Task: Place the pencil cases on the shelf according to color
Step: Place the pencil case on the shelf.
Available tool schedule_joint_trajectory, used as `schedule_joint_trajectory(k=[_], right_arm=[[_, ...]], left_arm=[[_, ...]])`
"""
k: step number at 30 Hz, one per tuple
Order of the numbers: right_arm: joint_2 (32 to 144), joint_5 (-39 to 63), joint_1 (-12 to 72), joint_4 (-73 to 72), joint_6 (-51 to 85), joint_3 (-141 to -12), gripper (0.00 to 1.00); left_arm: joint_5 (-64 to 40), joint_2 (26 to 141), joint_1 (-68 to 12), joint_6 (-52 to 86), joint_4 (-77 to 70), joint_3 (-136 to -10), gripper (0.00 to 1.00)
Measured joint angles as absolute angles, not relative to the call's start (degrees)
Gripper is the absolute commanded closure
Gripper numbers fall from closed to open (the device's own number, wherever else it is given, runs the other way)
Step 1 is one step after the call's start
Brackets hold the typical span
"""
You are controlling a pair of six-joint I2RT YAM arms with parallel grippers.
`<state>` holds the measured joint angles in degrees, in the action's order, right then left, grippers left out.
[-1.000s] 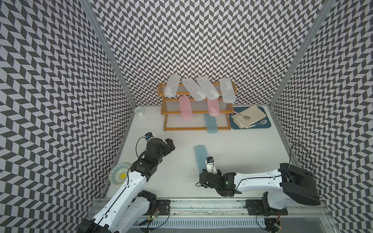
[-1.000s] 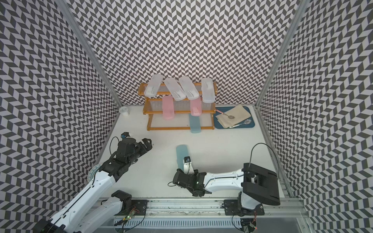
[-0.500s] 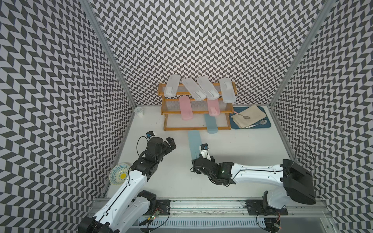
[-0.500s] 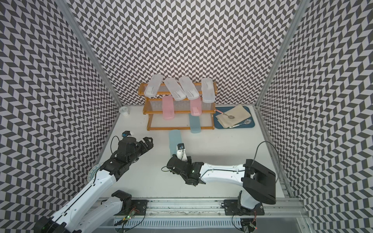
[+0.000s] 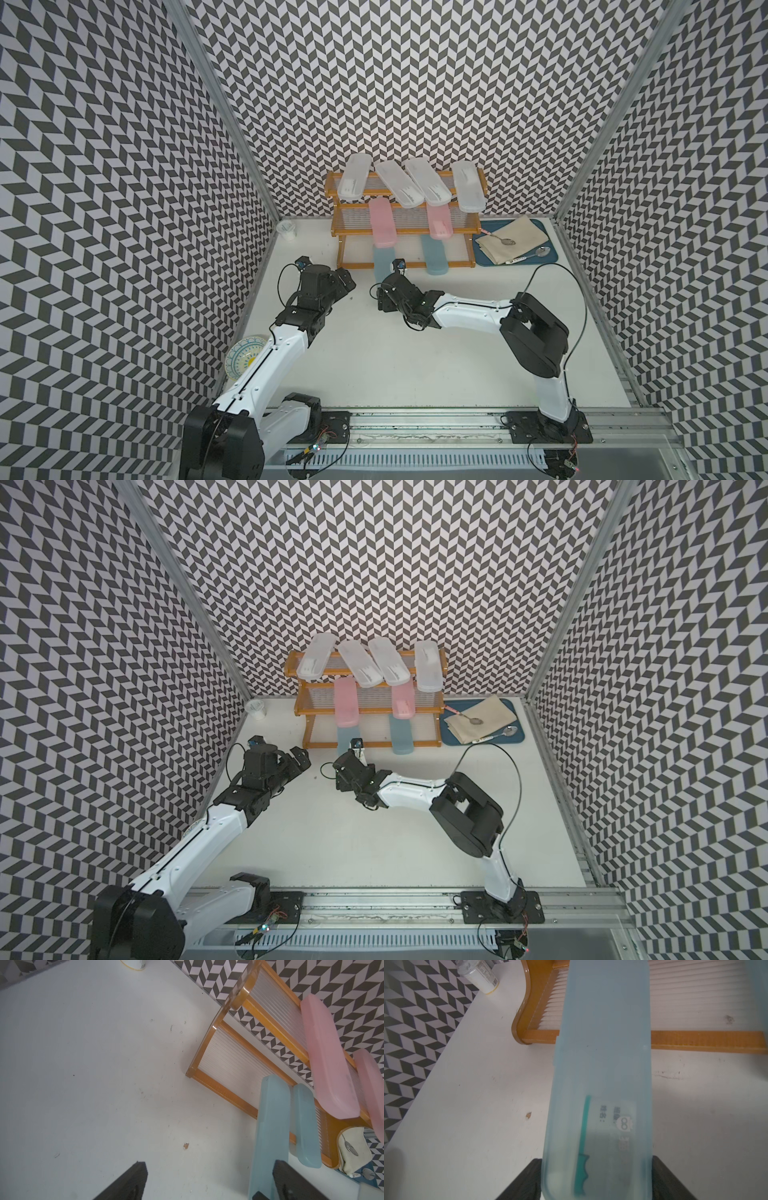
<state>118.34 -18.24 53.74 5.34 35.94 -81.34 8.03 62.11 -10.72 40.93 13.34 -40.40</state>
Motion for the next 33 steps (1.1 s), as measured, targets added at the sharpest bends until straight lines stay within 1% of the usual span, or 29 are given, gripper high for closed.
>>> schedule_joint_trajectory(k=[5, 10, 16, 17, 19, 21, 22, 25, 28, 33], right_arm=[[125.08, -18.39, 51.77, 5.37, 36.14, -88.23, 0.32], [130.65, -20.08, 51.51, 6.02, 36.97, -94.59, 0.31], [133.97, -21.02, 51.2, 6.35, 37.74, -99.35, 0.3], [134.37, -21.02, 51.09, 6.35, 37.82, -99.96, 0.29], [135.24, -20.93, 50.83, 6.44, 37.98, -101.32, 0.23], [136.62, -20.75, 50.54, 7.07, 38.19, -103.74, 0.13], [137.19, -20.62, 50.41, 7.49, 38.46, -104.97, 0.1], [137.71, -19.92, 50.33, 7.99, 38.76, -106.34, 0.04], [137.12, -19.44, 50.15, 7.73, 39.24, -105.16, 0.0], [132.79, -18.5, 50.11, 7.99, 40.45, -97.76, 0.0]], left_arm=[[6.76, 63.18, -7.27, 40.1, 11.99, -40.42, 0.0], [5.39, 64.86, -5.17, 38.92, 10.85, -40.42, 0.0], [3.18, 66.06, -4.45, 37.98, 10.57, -40.42, 0.0], [3.03, 66.04, -4.45, 37.82, 10.5, -40.42, 0.0], [2.46, 66.04, -4.45, 37.52, 10.22, -40.42, 0.0], [1.65, 66.02, -4.45, 37.19, 9.61, -40.42, 0.0], [1.32, 66.02, -4.45, 37.1, 9.28, -40.42, 0.01], [0.19, 66.06, -4.45, 36.97, 9.04, -40.42, 0.0], [-0.91, 66.63, -4.45, 36.95, 9.15, -40.69, 0.0], [-1.74, 66.22, -4.45, 36.93, 9.91, -41.56, 0.0]])
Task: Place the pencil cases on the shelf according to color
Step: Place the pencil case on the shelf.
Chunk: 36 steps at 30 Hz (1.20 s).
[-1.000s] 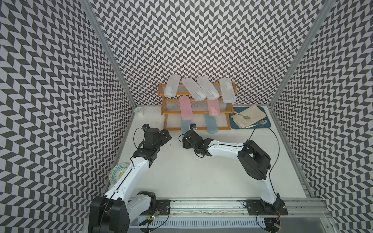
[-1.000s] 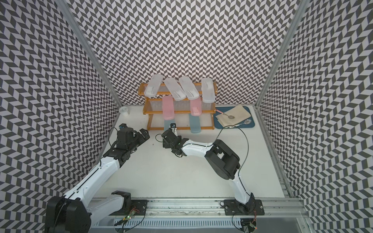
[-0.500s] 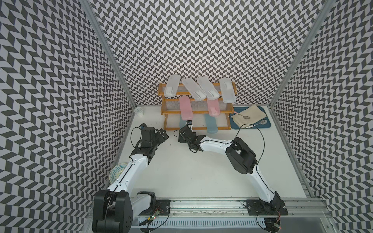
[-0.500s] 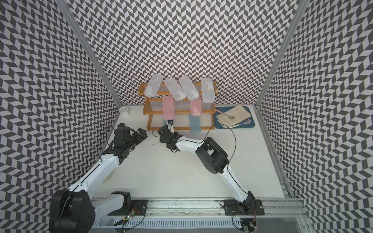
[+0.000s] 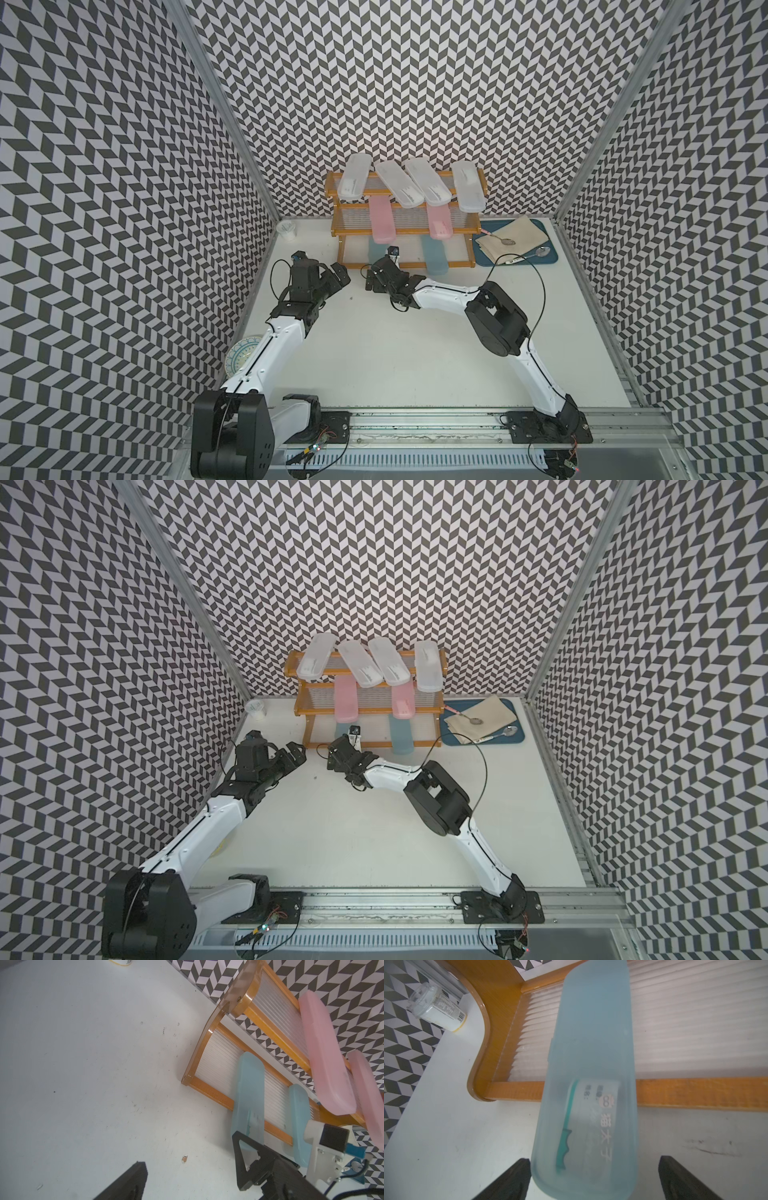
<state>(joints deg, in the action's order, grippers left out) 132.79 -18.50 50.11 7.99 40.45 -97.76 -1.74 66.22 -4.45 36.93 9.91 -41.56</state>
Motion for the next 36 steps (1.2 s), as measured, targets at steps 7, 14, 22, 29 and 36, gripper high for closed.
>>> schedule_joint_trajectory(k=[7, 14, 22, 29, 36], right_arm=[[124.29, -15.92, 50.06, 8.84, 41.52, -88.64, 0.0], [120.92, -12.56, 50.06, 5.41, 41.95, -81.89, 0.2], [125.14, -10.11, 49.56, 2.85, 41.41, -84.95, 0.41], [131.44, -8.16, 48.34, -2.46, 41.36, -91.98, 0.42], [134.23, -4.32, 47.81, -3.2, 41.5, -96.03, 0.32]], left_arm=[[-0.21, 59.99, -4.45, 36.8, 12.27, -41.95, 0.01], [0.14, 58.02, -4.45, 36.75, 12.91, -42.46, 0.0], [0.19, 58.65, -4.45, 36.77, 12.93, -42.44, 0.0], [0.32, 61.89, -4.45, 36.6, 12.88, -41.91, 0.0], [0.36, 62.57, -4.45, 36.03, 12.86, -41.56, 0.0]])
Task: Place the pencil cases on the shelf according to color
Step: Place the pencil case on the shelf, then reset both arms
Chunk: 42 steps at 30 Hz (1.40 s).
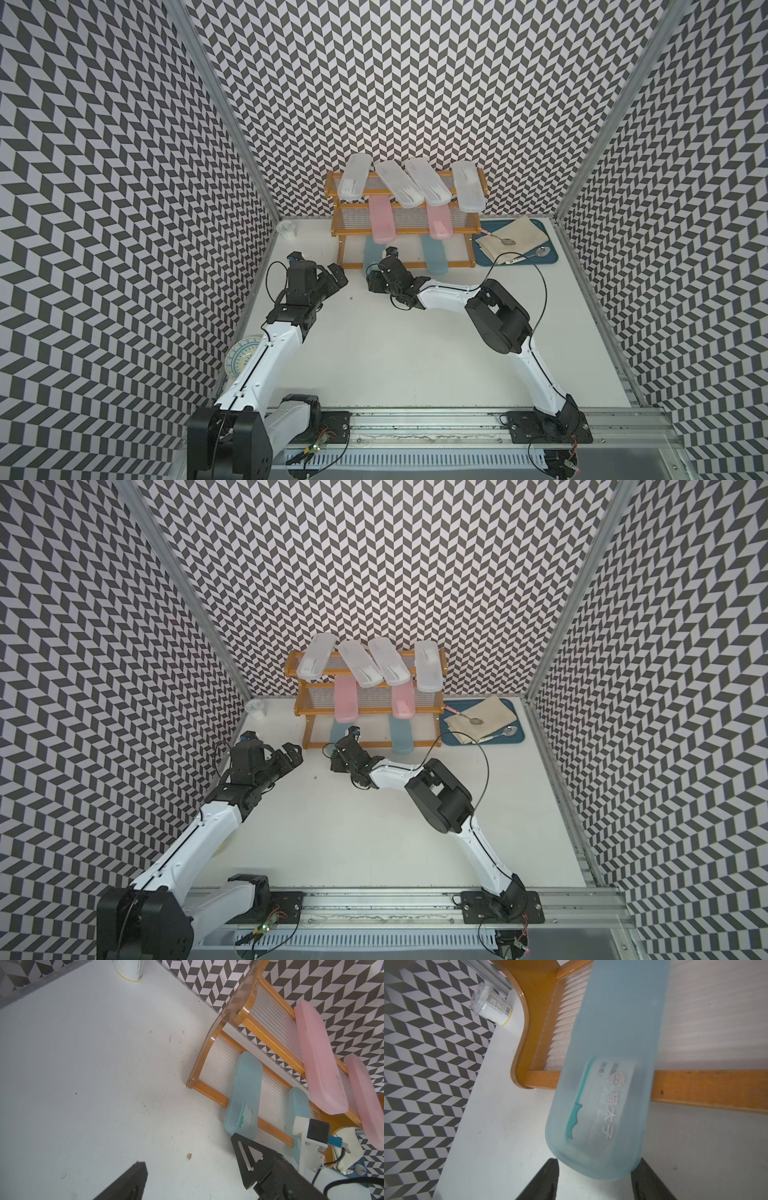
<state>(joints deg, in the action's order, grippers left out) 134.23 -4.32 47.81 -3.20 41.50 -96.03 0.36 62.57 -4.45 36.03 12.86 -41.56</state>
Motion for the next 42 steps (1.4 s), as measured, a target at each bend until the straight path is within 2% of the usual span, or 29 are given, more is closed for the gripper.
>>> schedule_joint_trajectory(k=[5, 8, 15, 21, 28, 33, 42], right_arm=[[131.9, -2.59, 47.81, -4.8, 41.63, -91.61, 0.08], [126.23, -2.94, 47.83, -5.85, 41.67, -83.31, 0.0], [108.44, -8.95, 47.81, -5.17, 39.94, -64.64, 0.0], [91.44, -25.19, 46.74, -2.7, 35.27, -51.4, 0.0], [76.09, -32.12, 35.11, -5.41, 25.19, -39.33, 0.0], [70.94, -34.57, 26.22, -12.05, 19.31, -32.56, 0.0], [74.83, -35.99, 16.67, -22.15, 14.41, -30.13, 0.01]], left_arm=[[0.71, 62.41, -4.45, 35.7, 12.88, -41.39, 0.0], [0.69, 62.08, -4.47, 35.33, 12.86, -41.25, 0.01], [1.04, 59.81, -5.96, 32.58, 10.5, -39.51, 0.02], [9.82, 52.64, -16.34, 28.16, 3.49, -34.46, 0.0], [20.27, 51.62, -18.33, 24.25, -13.74, -23.03, 0.0], [21.3, 54.61, -15.03, 22.44, -24.67, -15.97, 0.0], [26.02, 62.92, -12.16, 16.1, -41.32, -13.65, 0.0]])
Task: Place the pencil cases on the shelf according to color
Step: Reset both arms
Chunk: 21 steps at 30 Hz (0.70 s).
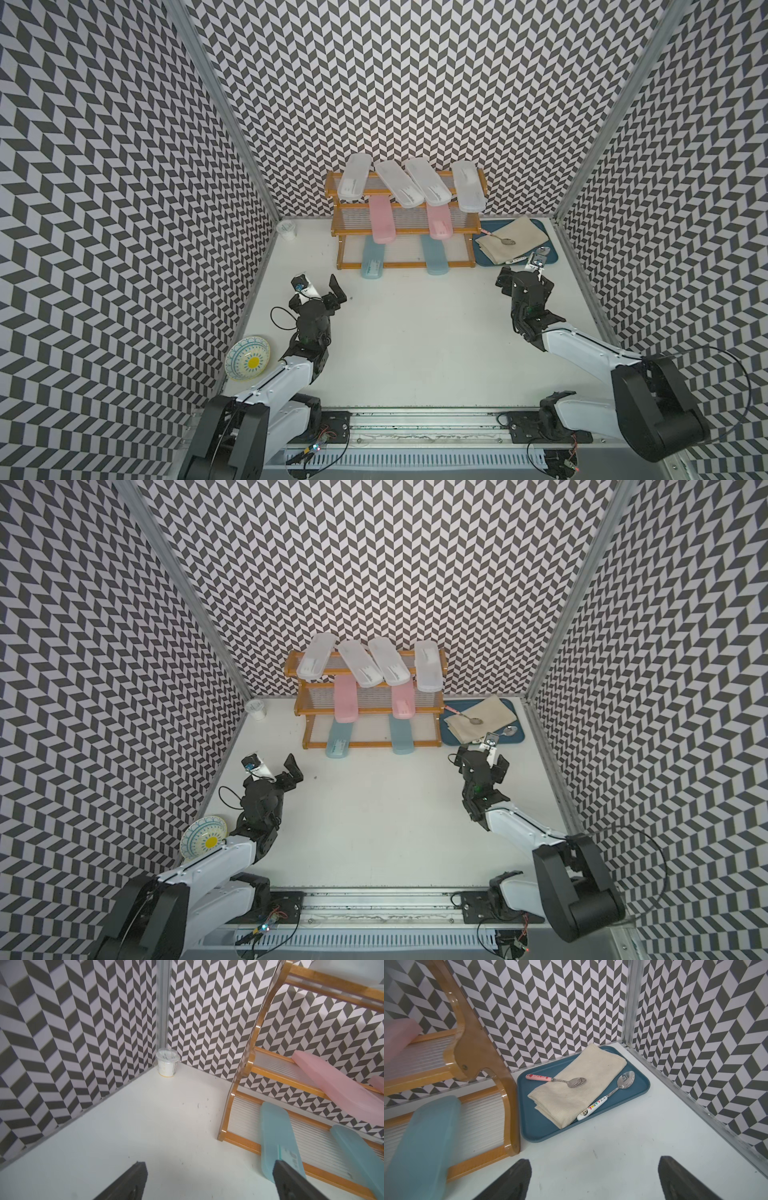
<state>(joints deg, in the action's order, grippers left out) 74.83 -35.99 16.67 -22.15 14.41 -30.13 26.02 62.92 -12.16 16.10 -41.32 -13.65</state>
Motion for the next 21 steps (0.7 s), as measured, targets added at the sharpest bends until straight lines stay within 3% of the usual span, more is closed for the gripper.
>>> schedule_joint_trajectory(k=[8, 14, 21], right_arm=[[82.28, -33.8, 12.25, -35.0, 7.86, -29.04, 0.0], [84.77, -28.53, 7.75, -50.13, 4.34, -20.18, 0.0], [87.05, -20.01, 5.78, -58.3, 2.39, -18.76, 0.0]], left_arm=[[27.97, 76.29, -10.35, 4.67, -52.03, -16.67, 0.02], [26.22, 84.77, -8.16, 1.48, -62.37, -16.16, 0.01], [16.58, 86.41, -3.33, 1.39, -63.4, -16.49, 0.0]])
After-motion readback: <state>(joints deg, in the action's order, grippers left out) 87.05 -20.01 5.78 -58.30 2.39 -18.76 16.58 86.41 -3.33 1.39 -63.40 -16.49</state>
